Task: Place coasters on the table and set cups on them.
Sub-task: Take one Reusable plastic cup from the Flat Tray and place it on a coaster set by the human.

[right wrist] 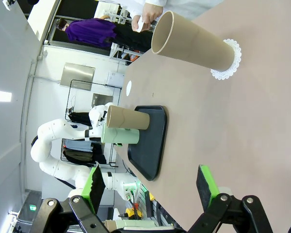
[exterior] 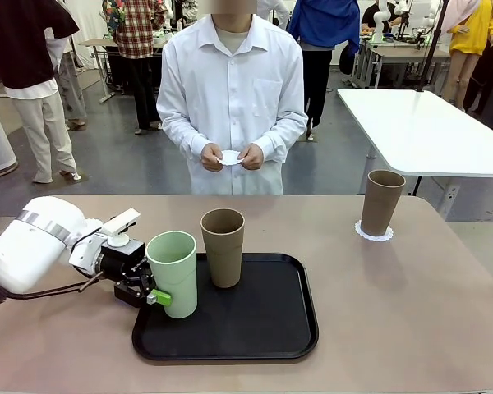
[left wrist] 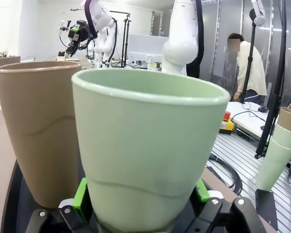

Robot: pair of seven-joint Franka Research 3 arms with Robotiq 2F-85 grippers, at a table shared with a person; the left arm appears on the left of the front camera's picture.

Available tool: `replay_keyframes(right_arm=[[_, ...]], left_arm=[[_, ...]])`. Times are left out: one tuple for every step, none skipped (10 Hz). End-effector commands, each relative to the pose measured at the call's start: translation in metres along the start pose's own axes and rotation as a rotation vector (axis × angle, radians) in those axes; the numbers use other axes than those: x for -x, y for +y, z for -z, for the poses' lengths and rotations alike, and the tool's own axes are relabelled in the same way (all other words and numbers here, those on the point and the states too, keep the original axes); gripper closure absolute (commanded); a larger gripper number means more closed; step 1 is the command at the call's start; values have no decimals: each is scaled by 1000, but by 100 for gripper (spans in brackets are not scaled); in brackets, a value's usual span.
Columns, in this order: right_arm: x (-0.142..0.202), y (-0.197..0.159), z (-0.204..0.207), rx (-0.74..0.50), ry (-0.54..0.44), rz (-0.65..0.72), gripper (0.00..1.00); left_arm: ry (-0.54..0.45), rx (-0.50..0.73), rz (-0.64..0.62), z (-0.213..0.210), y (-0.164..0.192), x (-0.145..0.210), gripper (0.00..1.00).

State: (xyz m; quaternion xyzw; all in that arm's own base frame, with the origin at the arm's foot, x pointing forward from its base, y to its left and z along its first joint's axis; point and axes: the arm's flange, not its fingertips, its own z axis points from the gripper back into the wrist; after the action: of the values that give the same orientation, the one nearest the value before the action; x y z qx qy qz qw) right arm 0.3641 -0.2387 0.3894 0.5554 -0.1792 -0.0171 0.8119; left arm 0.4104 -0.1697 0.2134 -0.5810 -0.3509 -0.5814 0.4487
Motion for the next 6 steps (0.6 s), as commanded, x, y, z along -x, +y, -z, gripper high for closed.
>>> replay_keyframes(right_arm=[[-1,0,1,-1,-13,-1,0],[-1,0,1,-1,-13,-1,0],[-1,0,1,-1,-13,-1,0],[-1,0,1,-1,-13,-1,0],[-1,0,1,-1,-13,-1,0],[-1,0,1,-1,-13,-1,0]], left_arm=[[-4,-7,31,4,6,4,48],[-1,-4,32,4,6,3,58],[2,-2,34,3,4,2,100],[1,-4,35,0,3,0,100],[-2,-9,35,-3,0,-4,100],[10,2,15,-8,-9,-16,35]])
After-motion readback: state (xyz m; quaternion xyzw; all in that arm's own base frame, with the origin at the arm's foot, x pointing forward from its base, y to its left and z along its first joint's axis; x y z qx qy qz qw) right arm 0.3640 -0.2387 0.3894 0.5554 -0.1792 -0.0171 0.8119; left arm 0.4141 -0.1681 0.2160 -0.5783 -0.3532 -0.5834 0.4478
